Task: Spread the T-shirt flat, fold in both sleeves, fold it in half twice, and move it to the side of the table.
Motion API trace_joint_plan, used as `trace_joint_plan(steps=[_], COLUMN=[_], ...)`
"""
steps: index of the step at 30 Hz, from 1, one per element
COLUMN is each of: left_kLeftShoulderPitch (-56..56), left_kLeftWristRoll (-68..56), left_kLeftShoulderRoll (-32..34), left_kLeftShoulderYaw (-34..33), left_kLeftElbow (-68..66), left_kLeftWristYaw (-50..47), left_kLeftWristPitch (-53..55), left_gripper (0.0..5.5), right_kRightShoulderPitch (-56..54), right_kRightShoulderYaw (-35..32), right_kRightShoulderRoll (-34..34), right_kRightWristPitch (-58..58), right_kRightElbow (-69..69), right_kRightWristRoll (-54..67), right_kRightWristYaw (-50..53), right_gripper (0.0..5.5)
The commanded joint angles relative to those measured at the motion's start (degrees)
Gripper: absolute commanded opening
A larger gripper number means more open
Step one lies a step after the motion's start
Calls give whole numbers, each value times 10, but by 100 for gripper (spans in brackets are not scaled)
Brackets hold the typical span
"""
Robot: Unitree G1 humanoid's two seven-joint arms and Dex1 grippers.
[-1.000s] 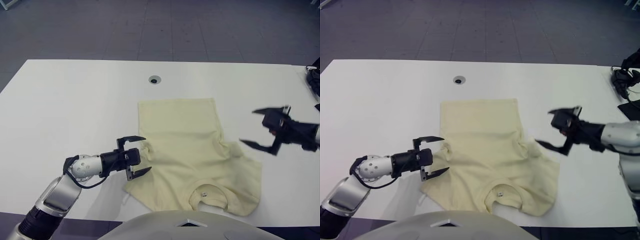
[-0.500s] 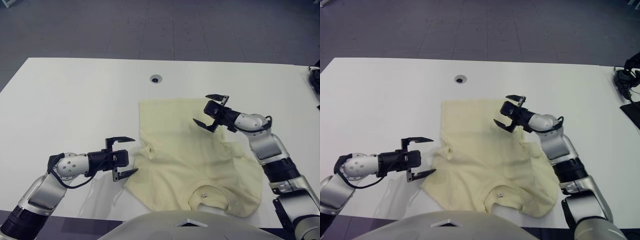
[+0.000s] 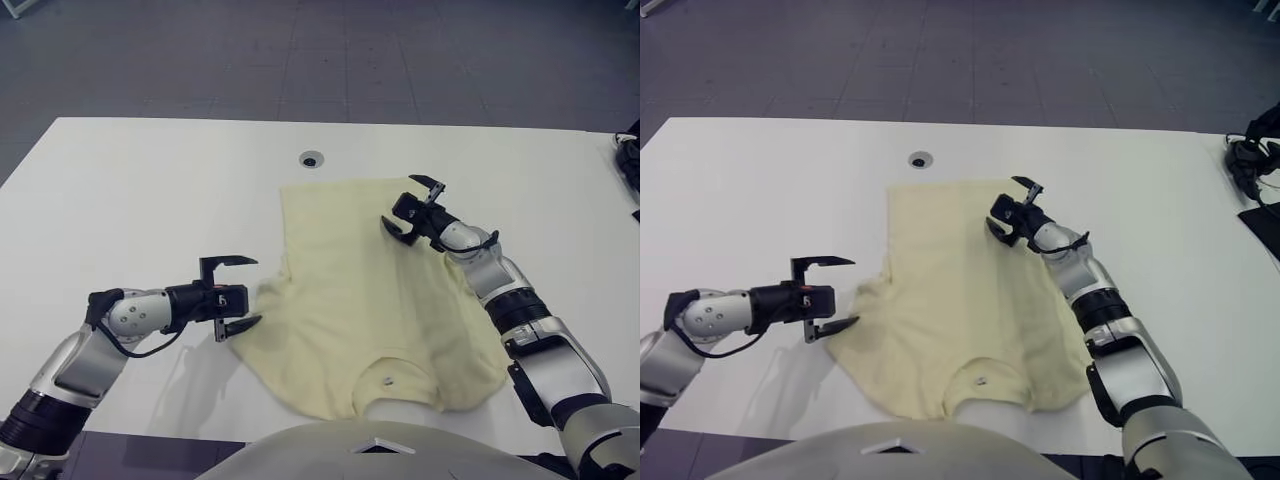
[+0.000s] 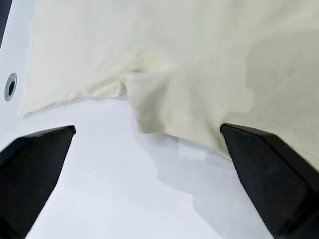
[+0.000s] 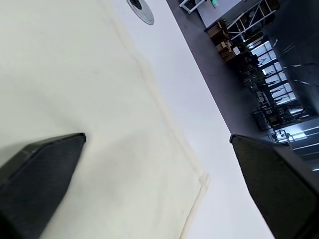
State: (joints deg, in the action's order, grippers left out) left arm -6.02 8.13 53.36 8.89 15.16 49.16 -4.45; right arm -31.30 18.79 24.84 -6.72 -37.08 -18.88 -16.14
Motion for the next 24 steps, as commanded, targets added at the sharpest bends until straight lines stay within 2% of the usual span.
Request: trace_joint_plan(steps=[1, 11, 15, 24], left_kLeftShoulderPitch=[19, 32, 12, 10], left_kLeftWristRoll=[53, 60, 40, 42], left_kLeftShoulderRoll=[6, -4, 4, -3], left_kLeftShoulderYaw=[2, 9, 16, 9], left_kLeftElbow=[-54, -73, -45, -16], left_kLeftWristYaw=[-21, -26, 3, -3], left_kLeftWristPitch=[3, -13, -11, 11], left_gripper=[540, 540, 540, 540], right_kRightShoulderPitch=[11, -1, -5, -8], right_kRightShoulderYaw=[-4, -17, -39, -69], right_kRightShoulderRoll=[-8, -28, -44, -65], right_kRightWristPitch=[10, -14, -39, -88], right_kRightElbow=[-53, -83, -78, -61], right_kRightWristRoll=[-6, -10, 16, 55], right_kRightWristYaw=[2, 43, 57, 41], right_gripper=[538, 538, 538, 538])
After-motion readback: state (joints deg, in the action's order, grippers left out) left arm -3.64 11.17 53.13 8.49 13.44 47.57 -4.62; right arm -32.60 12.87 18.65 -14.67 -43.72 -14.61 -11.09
